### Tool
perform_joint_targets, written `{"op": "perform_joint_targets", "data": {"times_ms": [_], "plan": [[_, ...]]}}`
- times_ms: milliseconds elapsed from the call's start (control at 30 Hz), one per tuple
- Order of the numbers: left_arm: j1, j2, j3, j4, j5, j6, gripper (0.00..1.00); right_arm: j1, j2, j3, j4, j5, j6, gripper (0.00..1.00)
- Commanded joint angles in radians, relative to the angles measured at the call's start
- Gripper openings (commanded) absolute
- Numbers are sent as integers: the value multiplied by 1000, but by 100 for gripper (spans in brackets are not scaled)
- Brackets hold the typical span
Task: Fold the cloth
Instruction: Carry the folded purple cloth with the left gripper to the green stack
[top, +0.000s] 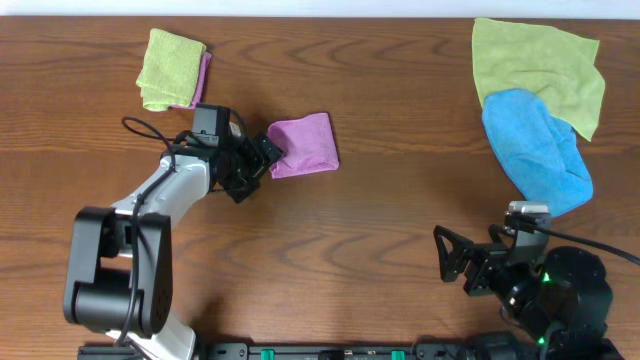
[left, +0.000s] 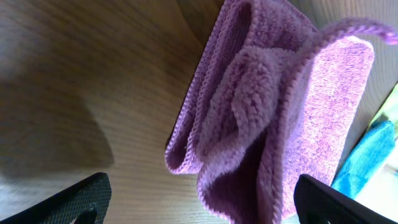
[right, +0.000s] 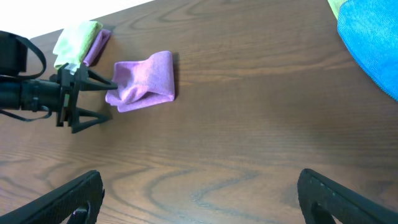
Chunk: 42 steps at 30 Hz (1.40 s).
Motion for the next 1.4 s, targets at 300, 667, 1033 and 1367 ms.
{"op": "perform_joint_targets", "data": {"times_ms": [300,667,1033,1367], "plan": [[-54,81,-11,140,5,-85,97,-9,-3,-8,-5,-11,-8,99],[-101,195,-11,249,-64,-92,46,-9,-3,-8,-5,-11,-8,99],[-61,34,55,318,-43,-40,6,-9,-3,-8,-5,-11,-8,99],[-8,-87,446,-75,-540,16,6,-9,-3,-8,-5,-11,-8,99]]}}
